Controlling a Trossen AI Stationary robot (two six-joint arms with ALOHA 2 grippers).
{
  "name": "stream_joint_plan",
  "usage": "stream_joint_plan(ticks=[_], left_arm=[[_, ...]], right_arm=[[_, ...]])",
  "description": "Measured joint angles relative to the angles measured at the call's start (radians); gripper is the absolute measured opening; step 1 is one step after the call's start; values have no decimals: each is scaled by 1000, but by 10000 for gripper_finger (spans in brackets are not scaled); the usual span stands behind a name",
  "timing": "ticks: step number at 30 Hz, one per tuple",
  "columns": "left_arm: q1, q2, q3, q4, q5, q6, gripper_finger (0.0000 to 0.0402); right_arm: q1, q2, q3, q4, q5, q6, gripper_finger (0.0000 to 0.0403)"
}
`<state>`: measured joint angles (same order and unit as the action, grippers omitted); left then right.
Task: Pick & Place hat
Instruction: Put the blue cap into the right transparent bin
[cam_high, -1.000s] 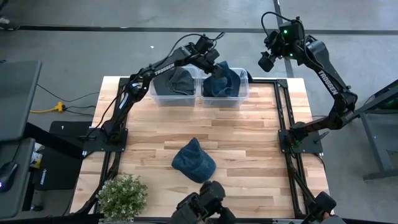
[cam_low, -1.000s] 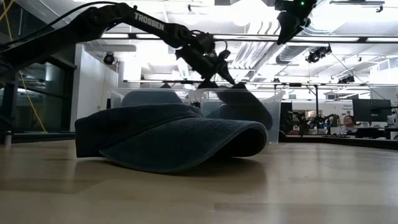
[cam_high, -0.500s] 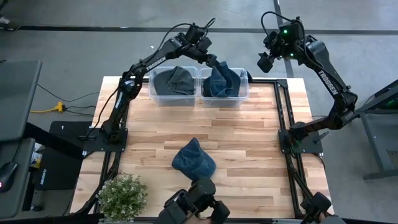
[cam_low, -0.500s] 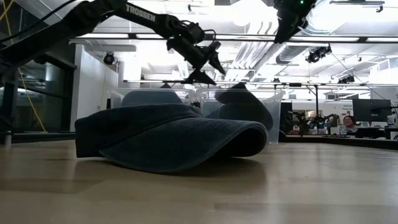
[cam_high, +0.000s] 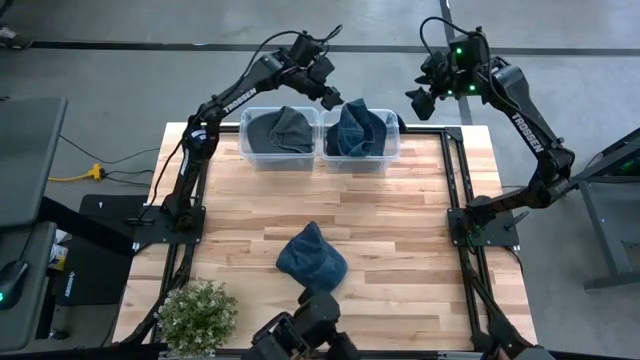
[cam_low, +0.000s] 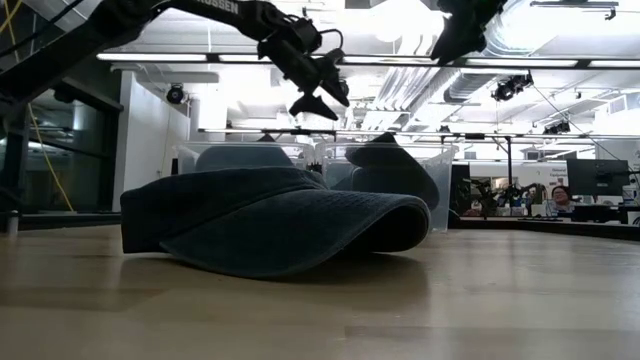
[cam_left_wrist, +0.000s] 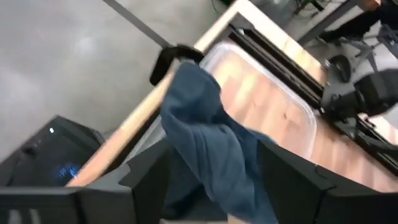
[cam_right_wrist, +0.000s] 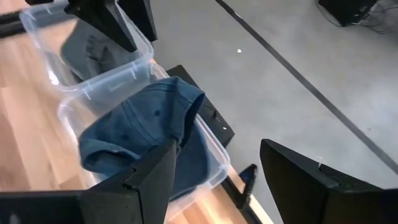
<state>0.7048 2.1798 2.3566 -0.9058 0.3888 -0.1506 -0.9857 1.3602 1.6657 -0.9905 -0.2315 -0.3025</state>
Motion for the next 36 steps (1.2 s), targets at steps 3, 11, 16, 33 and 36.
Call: stream_joint_plan(ticks=[3, 11, 16, 33, 36], left_arm=[[-4, -13, -1, -67, 29, 23, 202], [-64, -90, 0, -283, 38, 95, 65], [-139, -123, 0, -383, -37, 103, 10], [-446, -126, 0, -392, -211, -15, 1], [-497, -126, -6, -308, -203, -47, 1]], right_arm=[[0, 0, 0, 0, -23, 14, 228], [1, 0, 0, -7, -50, 14, 228], [35, 0, 0, -15, -71, 12, 225], [287, -193, -324, 60, -6, -28, 212], [289, -292, -403, 99, 5, 20, 212]])
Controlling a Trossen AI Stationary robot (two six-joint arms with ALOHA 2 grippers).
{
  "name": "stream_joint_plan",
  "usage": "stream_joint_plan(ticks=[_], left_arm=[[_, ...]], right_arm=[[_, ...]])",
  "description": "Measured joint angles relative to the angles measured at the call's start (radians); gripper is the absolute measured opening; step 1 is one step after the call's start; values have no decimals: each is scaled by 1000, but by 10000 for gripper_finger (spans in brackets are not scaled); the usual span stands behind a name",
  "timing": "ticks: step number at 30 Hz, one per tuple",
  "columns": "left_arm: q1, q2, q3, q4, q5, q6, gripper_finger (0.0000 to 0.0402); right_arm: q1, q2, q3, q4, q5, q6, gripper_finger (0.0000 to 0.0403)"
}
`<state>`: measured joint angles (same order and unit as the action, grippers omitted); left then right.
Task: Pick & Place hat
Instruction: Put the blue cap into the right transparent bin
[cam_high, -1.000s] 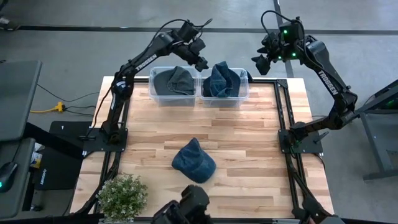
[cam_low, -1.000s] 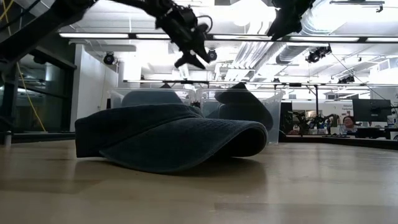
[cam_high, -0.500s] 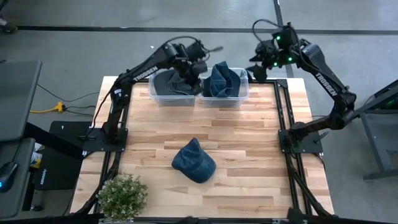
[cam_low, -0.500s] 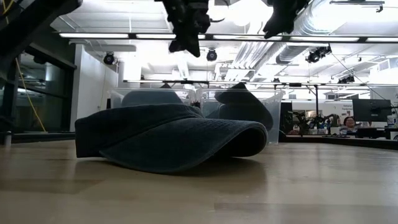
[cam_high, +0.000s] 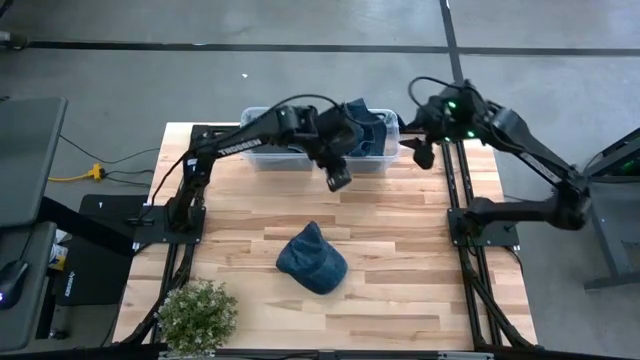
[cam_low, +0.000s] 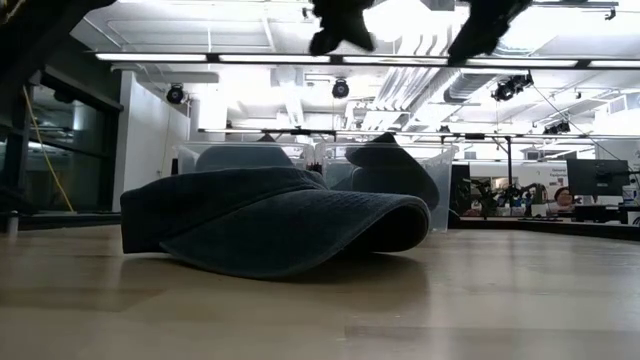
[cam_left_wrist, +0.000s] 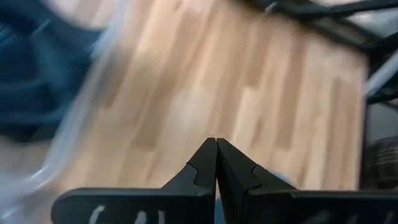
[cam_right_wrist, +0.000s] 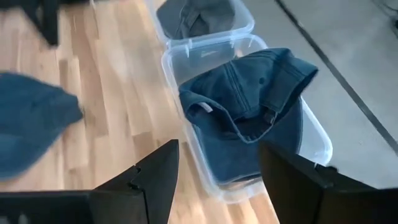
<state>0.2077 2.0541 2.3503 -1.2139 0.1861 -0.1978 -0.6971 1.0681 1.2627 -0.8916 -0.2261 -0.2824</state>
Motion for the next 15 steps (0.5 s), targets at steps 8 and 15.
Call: stream_joint_plan(ticks=[8, 15], left_arm=[[-103, 1, -143, 335, 114, -67, 1], [-205, -28, -293, 574, 109, -141, 0]], right_arm=[[29, -260, -111, -15, 35, 210, 211], [109, -419, -134, -111, 60, 468, 211]])
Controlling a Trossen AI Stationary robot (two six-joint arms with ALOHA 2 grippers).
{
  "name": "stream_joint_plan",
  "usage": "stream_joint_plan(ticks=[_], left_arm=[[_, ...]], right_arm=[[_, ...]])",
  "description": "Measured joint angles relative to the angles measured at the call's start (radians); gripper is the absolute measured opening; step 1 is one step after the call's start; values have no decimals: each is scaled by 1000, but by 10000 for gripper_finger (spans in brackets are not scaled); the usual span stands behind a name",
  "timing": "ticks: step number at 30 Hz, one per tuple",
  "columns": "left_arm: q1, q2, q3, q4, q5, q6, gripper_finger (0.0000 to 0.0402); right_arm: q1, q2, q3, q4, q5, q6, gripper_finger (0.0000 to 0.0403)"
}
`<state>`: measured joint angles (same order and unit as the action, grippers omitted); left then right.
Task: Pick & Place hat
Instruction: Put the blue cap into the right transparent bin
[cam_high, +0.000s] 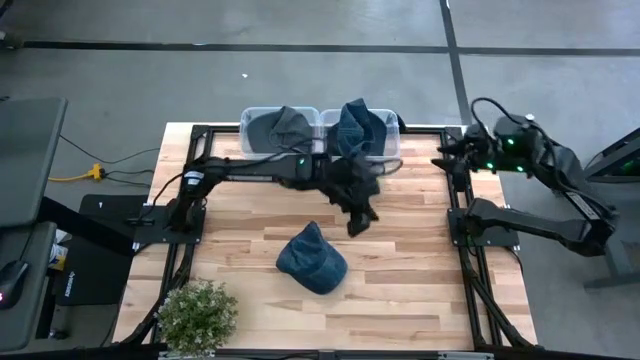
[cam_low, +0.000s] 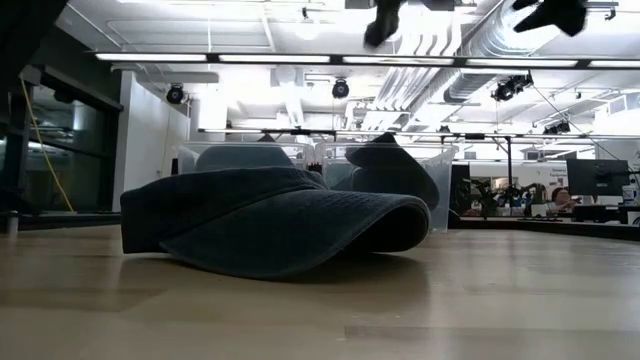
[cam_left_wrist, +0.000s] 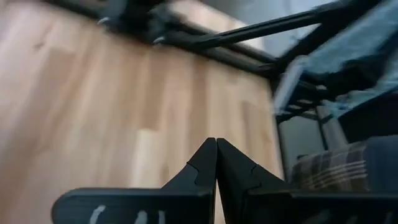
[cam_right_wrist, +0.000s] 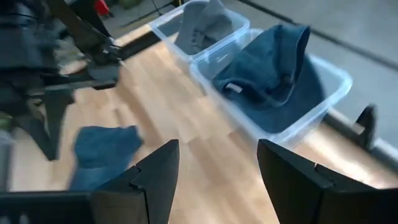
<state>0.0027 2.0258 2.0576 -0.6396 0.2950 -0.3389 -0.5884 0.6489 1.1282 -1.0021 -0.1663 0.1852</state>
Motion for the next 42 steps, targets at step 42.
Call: stream_joint_plan(ticks=[42], left_arm=[[-219, -517, -1252, 1458, -599, -443, 0]], right_arm=[[821, 201, -421, 673, 12, 48, 208]])
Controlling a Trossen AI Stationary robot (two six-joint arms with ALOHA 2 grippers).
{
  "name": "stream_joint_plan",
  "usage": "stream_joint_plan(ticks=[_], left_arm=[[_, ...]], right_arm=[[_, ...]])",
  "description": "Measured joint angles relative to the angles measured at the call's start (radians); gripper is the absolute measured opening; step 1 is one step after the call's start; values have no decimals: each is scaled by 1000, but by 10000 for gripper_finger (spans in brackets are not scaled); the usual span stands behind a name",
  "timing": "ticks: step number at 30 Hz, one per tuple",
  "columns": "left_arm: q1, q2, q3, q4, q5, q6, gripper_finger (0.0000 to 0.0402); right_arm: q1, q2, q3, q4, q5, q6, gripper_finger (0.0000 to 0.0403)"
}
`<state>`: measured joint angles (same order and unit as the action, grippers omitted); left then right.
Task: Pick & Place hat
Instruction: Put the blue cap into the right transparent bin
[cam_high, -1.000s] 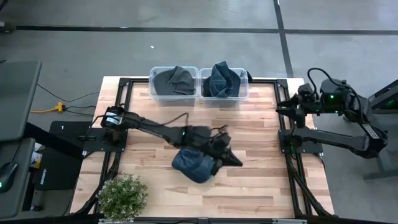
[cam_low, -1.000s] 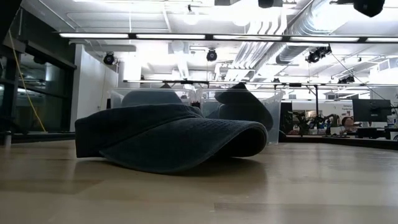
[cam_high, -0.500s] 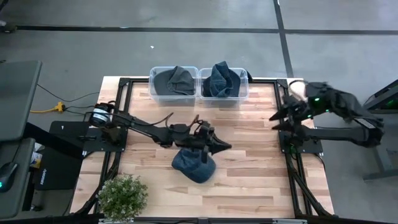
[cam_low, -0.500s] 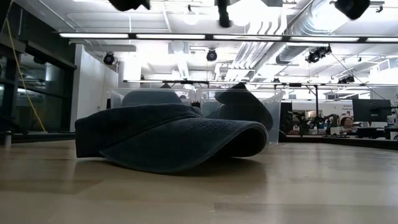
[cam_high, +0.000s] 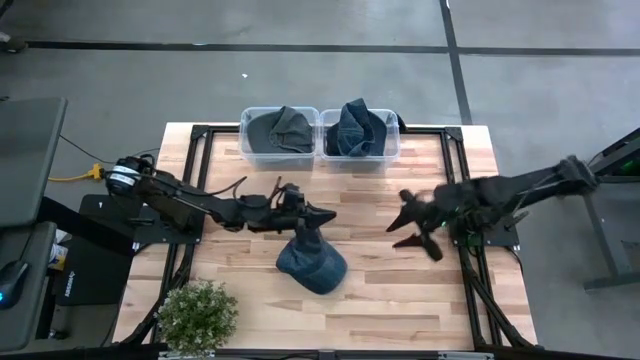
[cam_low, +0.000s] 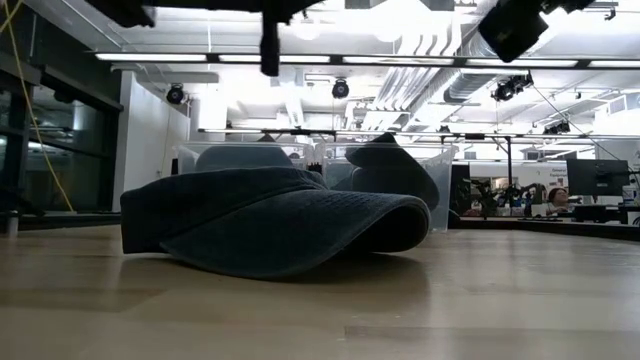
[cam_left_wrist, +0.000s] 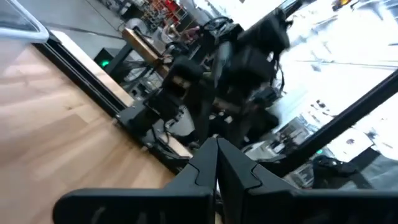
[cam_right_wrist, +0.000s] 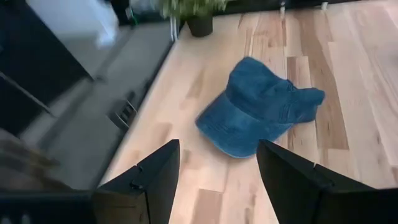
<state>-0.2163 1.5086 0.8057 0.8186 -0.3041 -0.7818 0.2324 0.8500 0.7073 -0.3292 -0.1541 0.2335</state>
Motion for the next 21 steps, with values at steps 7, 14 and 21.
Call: stream_joint_plan(ticks=[7, 14, 21], left_arm=[[-23, -3, -51, -5, -24, -98, 0], [-48, -3, -51, -38, -24, -144, 0], [-46, -2, -51, -36, -15, -184, 0]], right_arm=[[220, 241, -2, 127, 302, -207, 208], [363, 426, -2, 207, 546, -347, 208], [436, 594, -2, 339, 598, -507, 208]])
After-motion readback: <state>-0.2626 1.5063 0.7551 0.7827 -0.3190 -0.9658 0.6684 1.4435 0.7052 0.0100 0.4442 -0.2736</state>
